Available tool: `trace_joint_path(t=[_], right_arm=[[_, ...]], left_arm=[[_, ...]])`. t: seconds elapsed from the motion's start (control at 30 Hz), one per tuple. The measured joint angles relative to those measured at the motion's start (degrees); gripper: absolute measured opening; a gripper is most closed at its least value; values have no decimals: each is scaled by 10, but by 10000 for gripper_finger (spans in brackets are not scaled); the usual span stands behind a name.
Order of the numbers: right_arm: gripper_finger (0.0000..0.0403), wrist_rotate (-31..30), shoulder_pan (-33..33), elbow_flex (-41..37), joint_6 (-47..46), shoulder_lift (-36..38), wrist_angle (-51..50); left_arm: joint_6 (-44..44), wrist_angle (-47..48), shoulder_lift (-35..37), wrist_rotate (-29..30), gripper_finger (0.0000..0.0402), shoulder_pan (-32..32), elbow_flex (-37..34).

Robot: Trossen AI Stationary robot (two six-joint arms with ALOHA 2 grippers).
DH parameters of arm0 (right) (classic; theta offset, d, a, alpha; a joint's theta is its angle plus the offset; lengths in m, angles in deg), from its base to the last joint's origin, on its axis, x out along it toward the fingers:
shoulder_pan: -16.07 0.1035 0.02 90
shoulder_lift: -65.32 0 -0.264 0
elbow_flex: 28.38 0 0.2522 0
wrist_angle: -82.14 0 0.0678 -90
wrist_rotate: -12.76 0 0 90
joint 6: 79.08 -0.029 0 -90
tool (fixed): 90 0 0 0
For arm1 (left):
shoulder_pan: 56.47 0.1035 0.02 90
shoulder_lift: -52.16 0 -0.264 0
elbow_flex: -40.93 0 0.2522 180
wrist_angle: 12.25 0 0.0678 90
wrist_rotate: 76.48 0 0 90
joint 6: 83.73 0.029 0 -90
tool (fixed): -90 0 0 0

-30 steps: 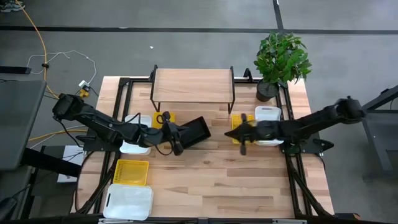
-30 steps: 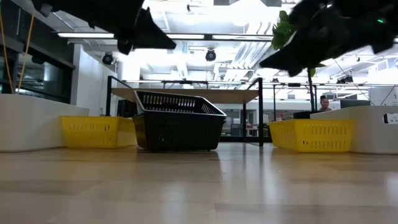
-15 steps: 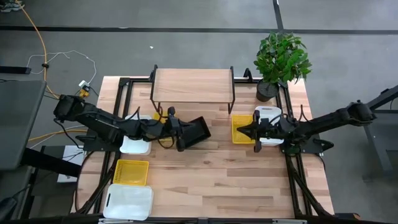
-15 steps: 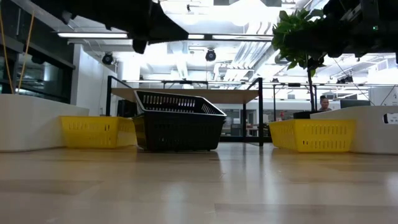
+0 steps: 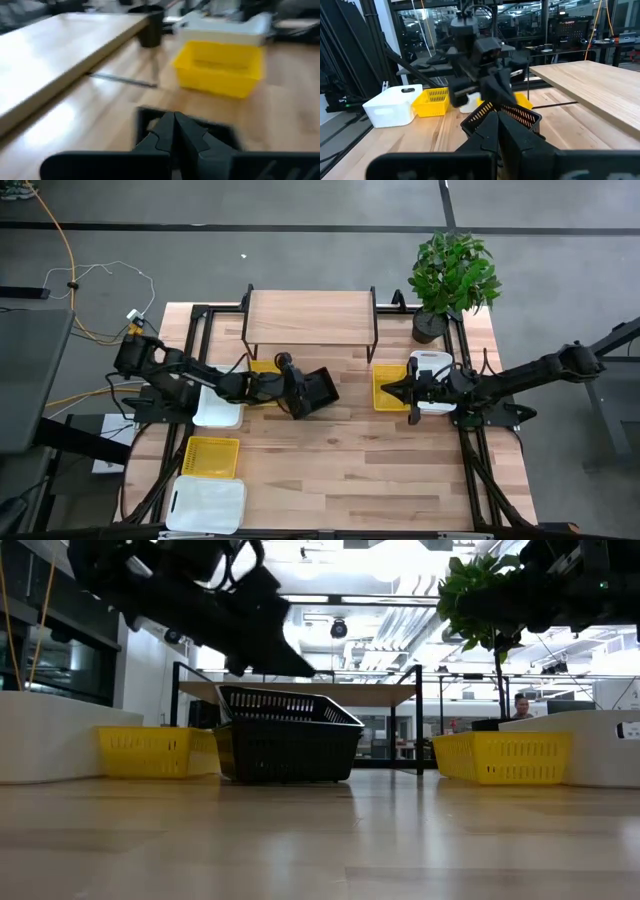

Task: Stack baskets on shelf by color
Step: Stack the bottom black bin on the top black bins

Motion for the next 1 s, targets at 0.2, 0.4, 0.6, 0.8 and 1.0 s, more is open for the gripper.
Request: trace_joint_path(t=[0.2, 0.4, 0.6, 0.8, 1.0], right_arm=[[0, 1, 0, 0, 0, 0, -4], [0, 1, 0, 0, 0, 0, -19], [0, 1, 0, 0, 0, 0, -21], [0, 5, 0, 0, -5, 0, -21], [0, 4, 0, 0, -1, 0, -19]], left_arm=[[19, 9, 0, 25, 0, 20, -1], [-5, 70, 0, 33, 0, 29, -1], [-19, 99, 0, 26, 0, 29, -1], [-13, 99, 6, 22, 0, 16, -1], [14, 213, 3, -2, 0, -12, 58]])
